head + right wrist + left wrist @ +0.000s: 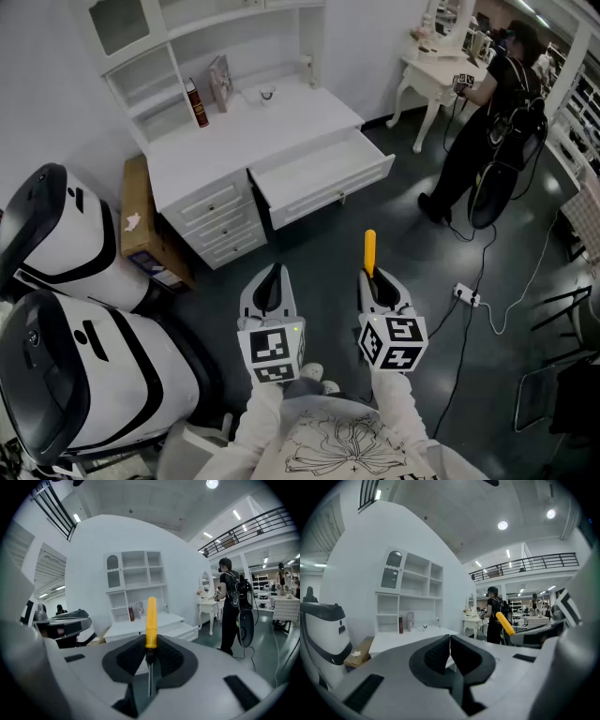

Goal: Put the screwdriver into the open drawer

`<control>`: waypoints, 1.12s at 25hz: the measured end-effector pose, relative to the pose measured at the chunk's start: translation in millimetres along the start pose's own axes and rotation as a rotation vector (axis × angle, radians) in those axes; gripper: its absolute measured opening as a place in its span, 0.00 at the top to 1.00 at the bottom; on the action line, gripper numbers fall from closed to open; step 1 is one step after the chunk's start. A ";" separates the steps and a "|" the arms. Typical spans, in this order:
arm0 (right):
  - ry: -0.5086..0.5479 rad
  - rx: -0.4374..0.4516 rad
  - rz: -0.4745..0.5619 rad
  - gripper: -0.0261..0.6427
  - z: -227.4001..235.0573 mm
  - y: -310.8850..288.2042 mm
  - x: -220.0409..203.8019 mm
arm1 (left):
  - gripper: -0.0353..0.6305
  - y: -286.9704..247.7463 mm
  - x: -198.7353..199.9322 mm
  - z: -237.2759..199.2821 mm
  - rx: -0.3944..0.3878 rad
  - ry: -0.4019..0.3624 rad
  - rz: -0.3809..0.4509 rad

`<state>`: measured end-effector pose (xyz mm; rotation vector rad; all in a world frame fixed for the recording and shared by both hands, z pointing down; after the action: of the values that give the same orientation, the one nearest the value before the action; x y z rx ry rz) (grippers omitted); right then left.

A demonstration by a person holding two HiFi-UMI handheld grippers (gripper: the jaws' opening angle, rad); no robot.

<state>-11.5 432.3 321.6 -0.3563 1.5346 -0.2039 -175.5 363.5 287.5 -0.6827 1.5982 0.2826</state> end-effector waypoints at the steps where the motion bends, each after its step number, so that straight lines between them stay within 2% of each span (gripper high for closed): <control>1: 0.000 0.000 -0.001 0.86 -0.1 -1.5 -0.3 | 0.94 -1.2 -0.3 -0.6 -0.001 0.001 0.000; 28: -0.020 0.003 -0.043 0.86 -19.6 -65.4 -2.6 | 0.94 -49.4 -7.8 -52.7 -0.011 0.020 -0.046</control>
<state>-25.0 370.3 346.9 -0.3880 1.5074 -0.2359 -190.1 297.3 313.6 -0.7321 1.5985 0.2519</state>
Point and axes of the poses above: the fingertips, and each gripper's own axes: y backward along the fingers, z to its right, x out of its top, the point moved 2 cm from there along y, backward along the fingers, and after that the axes turned 9 degrees about y, right-handed, at the moved point
